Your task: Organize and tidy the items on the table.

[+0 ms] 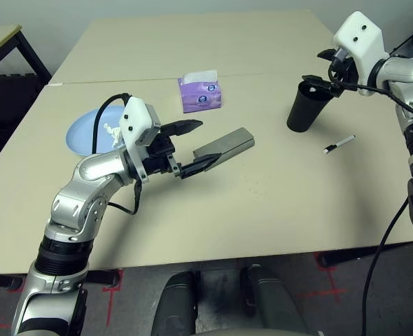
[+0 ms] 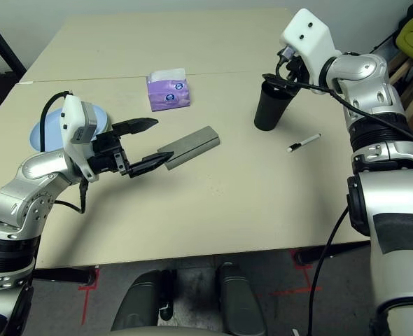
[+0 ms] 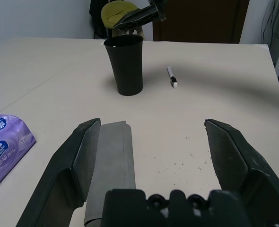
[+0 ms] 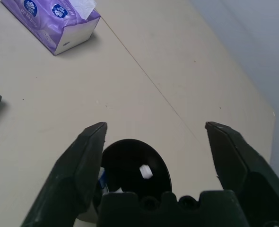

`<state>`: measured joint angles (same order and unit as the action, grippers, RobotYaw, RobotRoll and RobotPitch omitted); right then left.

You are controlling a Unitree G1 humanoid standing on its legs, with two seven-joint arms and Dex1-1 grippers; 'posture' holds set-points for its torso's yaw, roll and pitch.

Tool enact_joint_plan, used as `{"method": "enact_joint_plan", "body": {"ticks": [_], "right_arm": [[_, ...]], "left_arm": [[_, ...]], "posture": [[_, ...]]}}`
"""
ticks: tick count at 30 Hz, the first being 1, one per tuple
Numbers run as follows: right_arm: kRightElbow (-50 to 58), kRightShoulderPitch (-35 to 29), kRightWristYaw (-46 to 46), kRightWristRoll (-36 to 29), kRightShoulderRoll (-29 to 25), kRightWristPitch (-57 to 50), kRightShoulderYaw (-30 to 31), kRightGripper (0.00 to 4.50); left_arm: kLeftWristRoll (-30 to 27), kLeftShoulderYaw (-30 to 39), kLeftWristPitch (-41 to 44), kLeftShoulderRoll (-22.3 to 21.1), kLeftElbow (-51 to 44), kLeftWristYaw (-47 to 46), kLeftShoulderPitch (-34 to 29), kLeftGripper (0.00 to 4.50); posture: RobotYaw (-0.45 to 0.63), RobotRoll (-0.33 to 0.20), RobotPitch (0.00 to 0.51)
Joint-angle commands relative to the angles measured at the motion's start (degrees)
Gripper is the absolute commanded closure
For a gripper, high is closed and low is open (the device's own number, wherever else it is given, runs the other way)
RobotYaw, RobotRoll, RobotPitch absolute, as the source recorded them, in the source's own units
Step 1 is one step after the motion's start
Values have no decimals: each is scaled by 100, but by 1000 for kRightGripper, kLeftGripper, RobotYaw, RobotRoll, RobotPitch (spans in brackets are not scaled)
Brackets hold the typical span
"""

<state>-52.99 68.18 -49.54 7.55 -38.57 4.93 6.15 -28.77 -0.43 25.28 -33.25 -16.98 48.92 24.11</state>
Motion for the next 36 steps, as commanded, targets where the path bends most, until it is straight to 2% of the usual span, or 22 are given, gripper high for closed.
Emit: {"method": "enact_joint_plan", "body": {"ticks": [1,4,8,12,15,17,22,30,36], "right_arm": [[185,91,-390,-48,-131,-16,12,25],[579,141,-1148,-321,-225,-256,-36,25],[1637,-144,-2664,-729,-660,-1011,107,25],[2346,-494,-3789,-841,-1199,-1641,357,25],[2569,-808,-4255,-763,-1521,-1714,591,25],[2490,-918,-4296,-735,-1705,-1619,872,25],[1557,-862,-4273,36,-1774,-757,1381,25],[-229,-148,-3580,1407,-1384,768,2102,25],[-1168,410,-3045,2225,-1056,1542,2526,25]], "left_arm": [[62,-22,0,-31,26,15,32,0],[73,-25,-13,-31,56,25,49,0],[83,-27,-17,-26,83,36,70,0],[95,-37,-27,-15,90,41,68,0],[93,-36,-17,-11,84,45,64,0],[98,-46,-11,-3,85,40,70,0],[92,-29,2,-25,44,40,39,0],[35,34,90,-58,-116,-16,-35,0],[-1,65,171,-65,-261,-79,-138,0]], "posture": [[-14,0,111],[-20,0,112],[-22,0,112],[-23,0,112],[-23,0,112],[-24,0,115],[-13,0,118],[8,0,128],[31,0,133]]}}
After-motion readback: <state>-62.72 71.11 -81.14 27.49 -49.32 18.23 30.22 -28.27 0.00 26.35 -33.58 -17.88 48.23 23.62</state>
